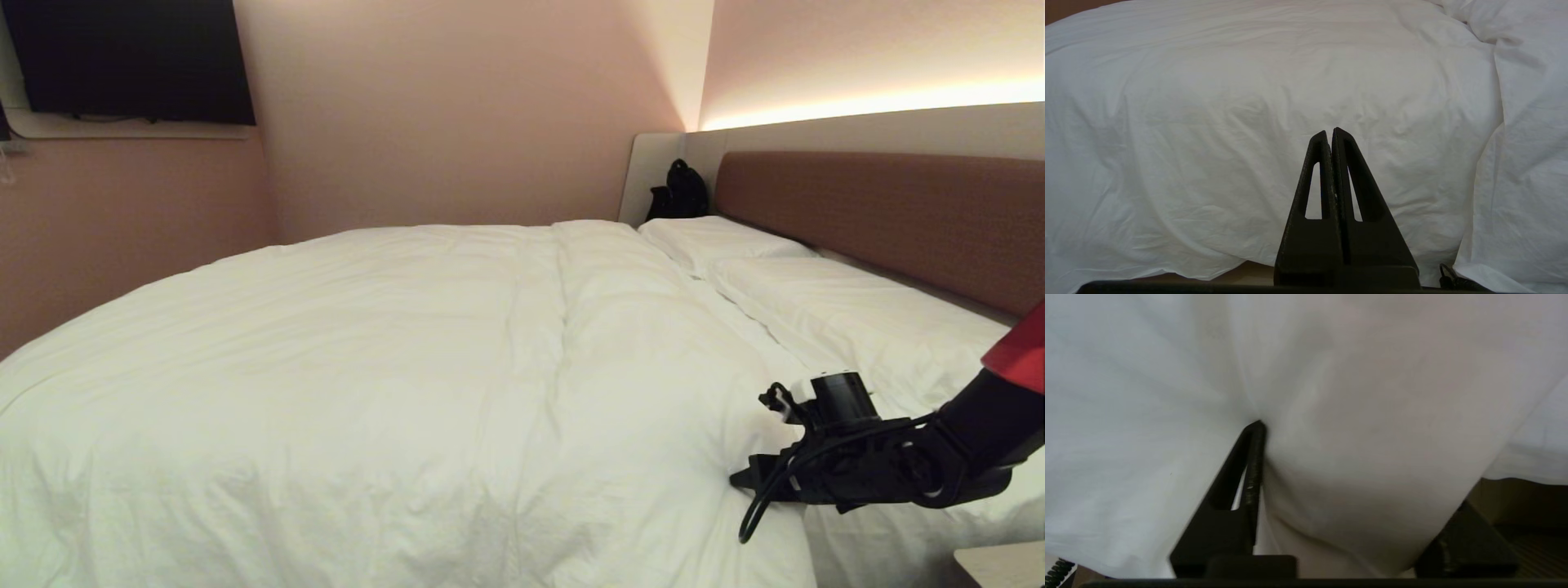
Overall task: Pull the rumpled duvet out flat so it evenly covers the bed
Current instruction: Flatten the corners of the folded blanket
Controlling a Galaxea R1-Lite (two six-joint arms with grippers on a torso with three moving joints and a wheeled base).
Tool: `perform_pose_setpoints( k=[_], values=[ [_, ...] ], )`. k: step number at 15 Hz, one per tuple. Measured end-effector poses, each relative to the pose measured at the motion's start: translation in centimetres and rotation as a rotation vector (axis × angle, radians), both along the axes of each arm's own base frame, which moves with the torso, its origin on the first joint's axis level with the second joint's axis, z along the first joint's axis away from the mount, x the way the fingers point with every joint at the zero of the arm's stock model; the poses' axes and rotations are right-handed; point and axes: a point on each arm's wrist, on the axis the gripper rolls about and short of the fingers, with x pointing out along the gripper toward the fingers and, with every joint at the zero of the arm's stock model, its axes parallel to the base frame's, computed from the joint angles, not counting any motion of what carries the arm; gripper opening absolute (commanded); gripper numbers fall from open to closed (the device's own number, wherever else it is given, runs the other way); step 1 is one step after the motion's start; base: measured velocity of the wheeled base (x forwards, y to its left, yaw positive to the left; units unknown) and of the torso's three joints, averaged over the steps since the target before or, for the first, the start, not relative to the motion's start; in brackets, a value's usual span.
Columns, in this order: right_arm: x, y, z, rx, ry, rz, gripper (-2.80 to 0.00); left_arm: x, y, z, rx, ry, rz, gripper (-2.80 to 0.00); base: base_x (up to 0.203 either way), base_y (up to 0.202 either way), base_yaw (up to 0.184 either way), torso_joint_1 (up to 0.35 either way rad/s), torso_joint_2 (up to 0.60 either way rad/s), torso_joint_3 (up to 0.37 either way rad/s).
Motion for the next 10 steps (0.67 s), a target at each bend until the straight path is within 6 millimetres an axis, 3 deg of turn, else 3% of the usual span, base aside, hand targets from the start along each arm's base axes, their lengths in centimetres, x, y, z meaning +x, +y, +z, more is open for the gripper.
perform_pose_setpoints(
  k=[5,10],
  values=[
    [-1.6,-0.2,0.9,-0.001,-0.006,0.003,-2.80,0.0,0.0,0.0,0.000,0.000,0.000,-2.80,0.000,0.000,0.000,0.000,0.00,0.000],
    [-5.0,-1.4,2.6,-0.017,-0.018,-0.037,-2.80,0.0,0.0,0.0,0.000,0.000,0.000,-2.80,0.000,0.000,0.000,0.000,0.00,0.000]
  ],
)
